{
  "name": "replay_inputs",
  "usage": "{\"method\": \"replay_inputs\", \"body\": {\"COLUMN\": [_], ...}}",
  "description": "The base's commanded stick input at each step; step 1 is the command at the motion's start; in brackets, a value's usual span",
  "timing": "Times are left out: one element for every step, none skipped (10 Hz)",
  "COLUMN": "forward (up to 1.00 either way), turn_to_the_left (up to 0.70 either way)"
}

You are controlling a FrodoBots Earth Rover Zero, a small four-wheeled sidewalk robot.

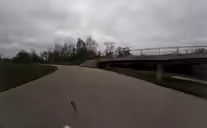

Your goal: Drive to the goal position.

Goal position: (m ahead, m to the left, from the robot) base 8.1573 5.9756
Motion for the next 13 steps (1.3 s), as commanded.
{"method": "replay_inputs", "body": {"forward": [1.0,1.0,1.0,1.0,1.0,1.0,1.0,1.0,1.0,1.0,1.0,1.0,1.0], "turn_to_the_left": [0.01,0.03,0.0,0.0,0.0,0.0,0.0,0.0,0.0,0.0,0.0,0.0,0.4]}}
